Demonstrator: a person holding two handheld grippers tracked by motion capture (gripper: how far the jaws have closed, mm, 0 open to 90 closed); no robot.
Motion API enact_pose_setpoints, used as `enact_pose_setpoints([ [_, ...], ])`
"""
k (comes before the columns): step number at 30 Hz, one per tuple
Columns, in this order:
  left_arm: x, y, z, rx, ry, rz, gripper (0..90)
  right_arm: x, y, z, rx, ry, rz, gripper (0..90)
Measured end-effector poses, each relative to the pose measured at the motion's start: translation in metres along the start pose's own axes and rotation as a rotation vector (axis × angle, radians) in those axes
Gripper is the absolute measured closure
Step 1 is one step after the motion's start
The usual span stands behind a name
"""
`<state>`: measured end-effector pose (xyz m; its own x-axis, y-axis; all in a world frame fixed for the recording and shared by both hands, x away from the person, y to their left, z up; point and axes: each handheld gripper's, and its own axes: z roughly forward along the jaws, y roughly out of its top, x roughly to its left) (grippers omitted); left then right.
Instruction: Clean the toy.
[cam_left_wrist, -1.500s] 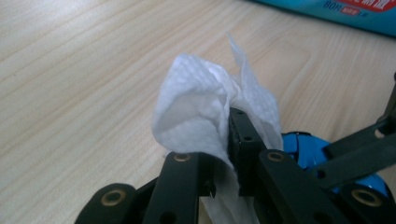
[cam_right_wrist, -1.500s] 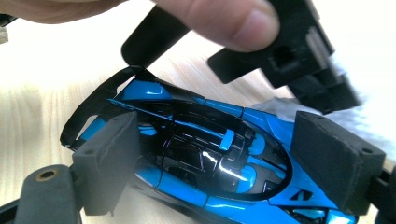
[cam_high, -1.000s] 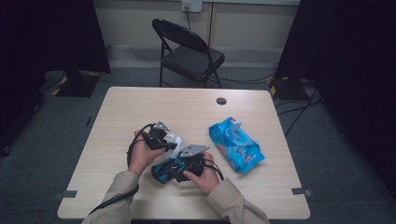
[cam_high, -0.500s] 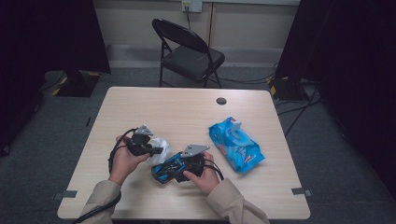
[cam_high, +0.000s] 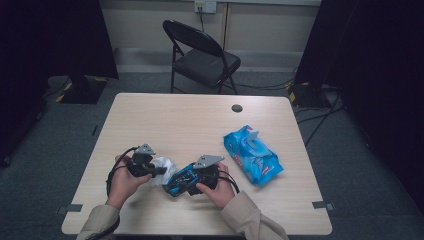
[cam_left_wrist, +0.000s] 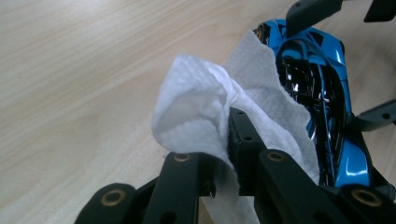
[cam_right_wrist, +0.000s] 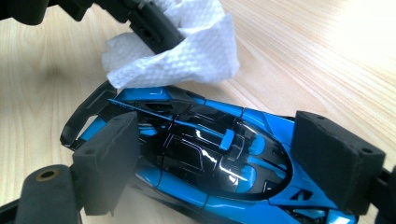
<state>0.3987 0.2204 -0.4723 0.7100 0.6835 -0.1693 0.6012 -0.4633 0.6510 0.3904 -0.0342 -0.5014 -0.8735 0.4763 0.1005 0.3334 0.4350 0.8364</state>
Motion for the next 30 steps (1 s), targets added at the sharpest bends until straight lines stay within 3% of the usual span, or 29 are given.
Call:
enact_pose_setpoints([
  [13, -0.004, -0.005, 0.017, 0.034, -0.024, -0.007, 82.1, 0.000, 0.000, 0.000, 0.001, 0.002, -0.002, 15.1],
  [30, -0.009, 0.017, 0.038, 0.040, -0.022, 0.024, 82.0, 0.000, 0.000, 0.000, 0.001, 0.002, -0.004, 15.1],
])
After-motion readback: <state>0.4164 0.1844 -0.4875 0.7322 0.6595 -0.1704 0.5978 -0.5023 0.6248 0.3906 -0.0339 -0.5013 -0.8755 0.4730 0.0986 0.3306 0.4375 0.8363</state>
